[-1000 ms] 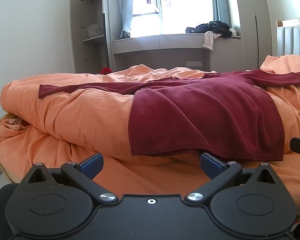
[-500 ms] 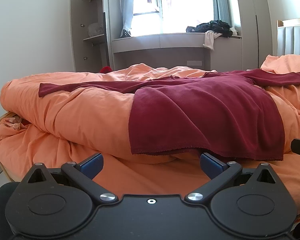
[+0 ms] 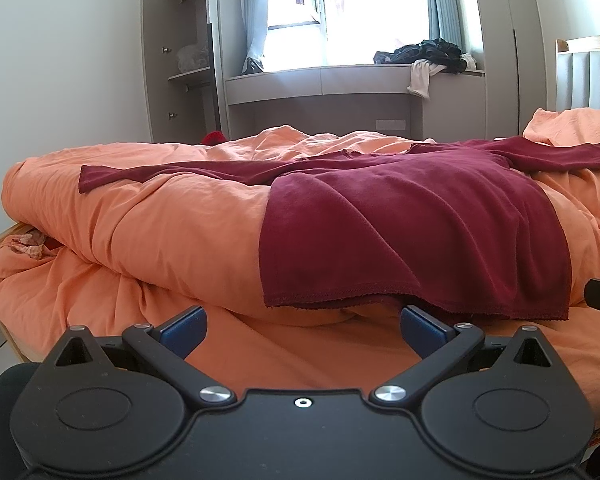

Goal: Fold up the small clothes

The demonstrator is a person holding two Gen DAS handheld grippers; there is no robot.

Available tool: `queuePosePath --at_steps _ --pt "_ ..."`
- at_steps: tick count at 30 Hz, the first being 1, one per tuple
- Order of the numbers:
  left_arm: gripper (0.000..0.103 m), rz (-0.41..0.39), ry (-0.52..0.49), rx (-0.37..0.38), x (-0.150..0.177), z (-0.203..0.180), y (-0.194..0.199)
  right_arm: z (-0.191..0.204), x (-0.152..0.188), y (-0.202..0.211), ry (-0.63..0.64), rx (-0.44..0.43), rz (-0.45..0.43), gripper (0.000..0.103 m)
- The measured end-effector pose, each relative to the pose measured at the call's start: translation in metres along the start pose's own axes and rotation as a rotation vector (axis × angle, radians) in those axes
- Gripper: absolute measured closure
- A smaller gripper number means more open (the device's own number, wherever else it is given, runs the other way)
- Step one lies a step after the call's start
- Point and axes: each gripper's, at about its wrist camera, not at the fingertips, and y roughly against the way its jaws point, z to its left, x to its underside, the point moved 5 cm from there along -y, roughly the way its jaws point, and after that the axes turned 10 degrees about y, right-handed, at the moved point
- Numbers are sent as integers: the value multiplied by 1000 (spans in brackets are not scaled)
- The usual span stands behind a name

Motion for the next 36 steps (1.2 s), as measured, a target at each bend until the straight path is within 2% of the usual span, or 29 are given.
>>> queuePosePath --at_steps 36 --pt "0 3 1 -1 1 0 0 -3 5 0 -9 7 9 0"
